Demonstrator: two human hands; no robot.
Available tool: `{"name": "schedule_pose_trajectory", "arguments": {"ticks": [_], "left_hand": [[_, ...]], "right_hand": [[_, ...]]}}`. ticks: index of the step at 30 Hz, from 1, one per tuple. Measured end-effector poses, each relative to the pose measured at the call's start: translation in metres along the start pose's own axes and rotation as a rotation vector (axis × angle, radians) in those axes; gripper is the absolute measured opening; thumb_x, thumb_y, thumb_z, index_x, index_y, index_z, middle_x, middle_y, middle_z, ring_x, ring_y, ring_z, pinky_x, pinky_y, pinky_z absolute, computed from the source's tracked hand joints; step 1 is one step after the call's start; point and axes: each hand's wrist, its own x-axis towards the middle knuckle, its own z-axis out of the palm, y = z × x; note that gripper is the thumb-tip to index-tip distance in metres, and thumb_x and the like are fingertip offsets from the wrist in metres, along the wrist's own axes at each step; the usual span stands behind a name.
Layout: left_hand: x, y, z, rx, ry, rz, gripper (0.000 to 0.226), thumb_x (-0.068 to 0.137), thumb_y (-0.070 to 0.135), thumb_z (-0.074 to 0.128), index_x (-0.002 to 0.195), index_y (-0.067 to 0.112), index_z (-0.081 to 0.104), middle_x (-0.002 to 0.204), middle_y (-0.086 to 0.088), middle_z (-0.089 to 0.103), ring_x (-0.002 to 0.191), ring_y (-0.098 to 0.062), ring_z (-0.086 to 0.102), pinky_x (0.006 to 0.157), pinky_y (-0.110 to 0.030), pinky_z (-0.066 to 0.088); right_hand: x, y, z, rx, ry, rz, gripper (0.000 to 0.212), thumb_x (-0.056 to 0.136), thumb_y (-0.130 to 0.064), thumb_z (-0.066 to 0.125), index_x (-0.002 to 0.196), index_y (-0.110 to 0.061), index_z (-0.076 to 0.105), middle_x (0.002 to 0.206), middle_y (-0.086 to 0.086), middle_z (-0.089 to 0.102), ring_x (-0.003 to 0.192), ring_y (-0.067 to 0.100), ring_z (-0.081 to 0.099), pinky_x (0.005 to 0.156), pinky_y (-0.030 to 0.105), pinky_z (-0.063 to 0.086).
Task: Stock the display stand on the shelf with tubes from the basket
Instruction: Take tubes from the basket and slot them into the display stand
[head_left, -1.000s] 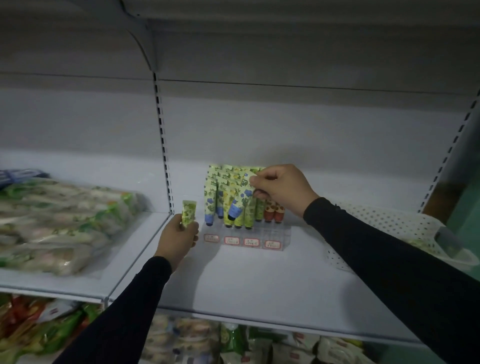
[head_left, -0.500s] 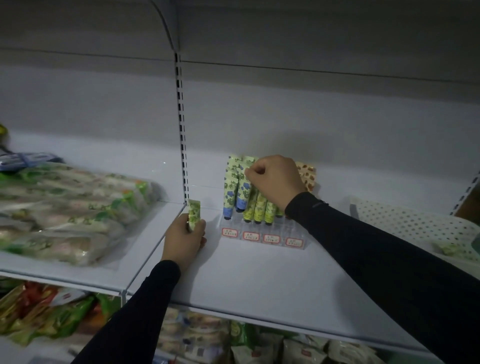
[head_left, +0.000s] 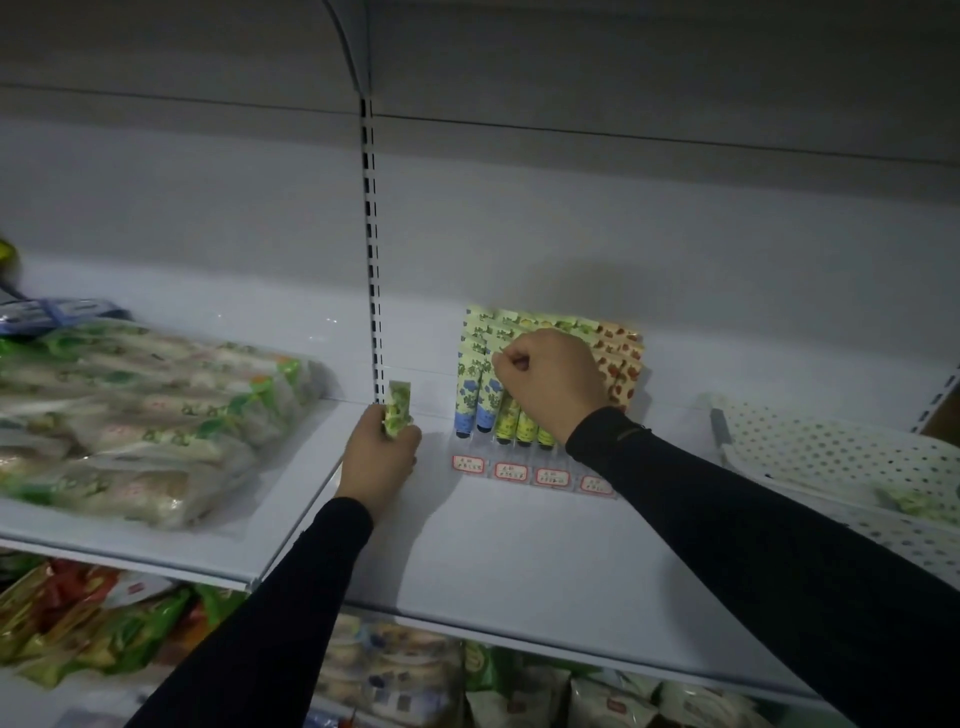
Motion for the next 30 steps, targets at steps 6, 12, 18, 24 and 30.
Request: {"name": "schedule_pose_trajectory", "arguments": {"ticks": [6,12,18,24,30], "left_hand": [[0.028,0.063,0.021,-0.101,0.002,0.090,0.037,0.085,0.042,0.065,0.091,0.006,0.057,0.075,-0.007,0.056,0.064,-0.021,0.050,0.058,-0.033,0.044],[0.041,0.082,0.042,-0.062,0.007,0.025,0.035,0.085,0.040,0.066,0.089,0.005,0.062,0.070,-0.003,0.057,0.059,-0.019,0.050,0.062,-0.034,0.045],[0.047,0.081,0.047,-0.007,-0.005,0.015,0.033,0.086,0.031,0.067,0.091,-0.001,0.066,0.071,-0.005,0.061,0.059,-0.020,0.052,0.061,-0.032,0.046],[0.046,0.077,0.048,-0.046,0.002,-0.004,0.035,0.088,0.031,0.065,0.091,-0.004,0.066,0.068,-0.005,0.060,0.057,-0.018,0.050,0.058,-0.029,0.045],[0.047,0.076,0.049,-0.067,-0.002,-0.007,0.022,0.087,0.028,0.065,0.080,0.007,0.063,0.069,-0.006,0.058,0.061,-0.022,0.051,0.060,-0.033,0.045]], "right_hand": [[-0.002,0.002,0.003,-0.008,0.004,-0.003,0.041,0.092,-0.026,0.056,0.054,-0.012,0.052,0.055,0.001,0.050,0.053,0.014,0.044,0.057,0.033,0.050],[0.000,0.006,0.009,-0.007,0.007,-0.012,0.045,0.090,-0.025,0.058,0.049,-0.017,0.042,0.047,-0.003,0.039,0.048,0.015,0.040,0.053,0.033,0.047],[0.003,0.008,0.013,-0.015,0.025,-0.032,0.046,0.088,-0.021,0.058,0.047,-0.018,0.035,0.046,-0.002,0.035,0.047,0.013,0.034,0.053,0.036,0.047],[0.004,0.009,0.016,-0.025,0.020,-0.025,0.043,0.088,-0.025,0.058,0.049,-0.019,0.042,0.052,-0.002,0.043,0.052,0.018,0.044,0.055,0.036,0.049],[0.003,0.012,0.015,0.001,0.027,0.008,0.038,0.089,-0.023,0.058,0.053,-0.015,0.049,0.057,0.003,0.051,0.055,0.019,0.048,0.056,0.037,0.050]]}}
